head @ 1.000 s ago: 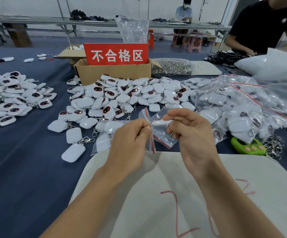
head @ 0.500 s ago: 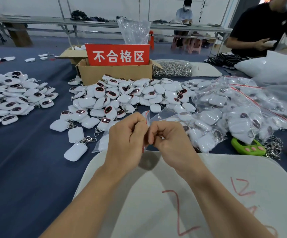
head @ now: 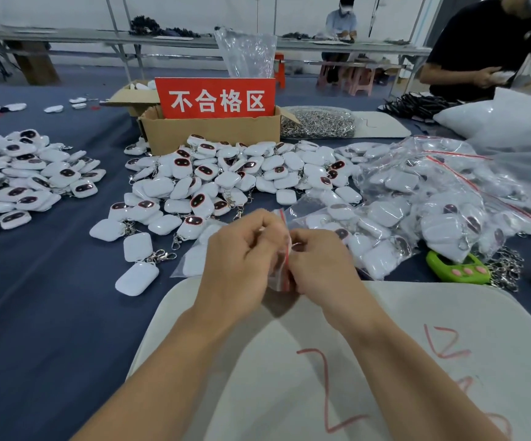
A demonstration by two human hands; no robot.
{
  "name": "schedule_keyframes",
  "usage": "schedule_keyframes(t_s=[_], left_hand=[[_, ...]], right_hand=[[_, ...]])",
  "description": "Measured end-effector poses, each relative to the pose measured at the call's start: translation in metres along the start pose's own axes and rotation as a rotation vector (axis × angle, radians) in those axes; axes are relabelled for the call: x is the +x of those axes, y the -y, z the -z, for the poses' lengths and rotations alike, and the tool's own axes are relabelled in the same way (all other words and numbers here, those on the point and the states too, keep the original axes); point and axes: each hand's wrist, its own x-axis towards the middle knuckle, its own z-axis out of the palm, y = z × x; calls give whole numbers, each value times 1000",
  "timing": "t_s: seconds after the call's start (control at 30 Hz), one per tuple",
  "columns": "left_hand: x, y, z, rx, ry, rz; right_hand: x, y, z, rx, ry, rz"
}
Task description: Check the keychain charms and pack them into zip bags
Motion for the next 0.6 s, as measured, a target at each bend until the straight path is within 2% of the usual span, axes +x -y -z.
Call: schedule_keyframes(t_s=[0.03,0.13,0.23,0.3,0.4,0.47,0.53,0.6], left_hand=[[3,0,2,-67,-66,44],[20,3,24,-238,-419,223],[31,12,51,-307,-695,350],[35,18,63,-296,-803,381],[39,25,70,-240,-854,393],[40,32,74,-103,-838,396],[38,38,75,146,-727,369],[37,43,72,361,-547,343]], right_hand=[[2,0,2,-76,-58,3],[3,-3,9,-278,-162,-55],[1,-5,11,-490,-209,-92],[1,-5,14,-463,-222,-70],[0,1,20,18,-147,51],[-2,5,23,241,-234,105],[-1,5,27,196,-363,154],[-3,4,28,79,-407,195]])
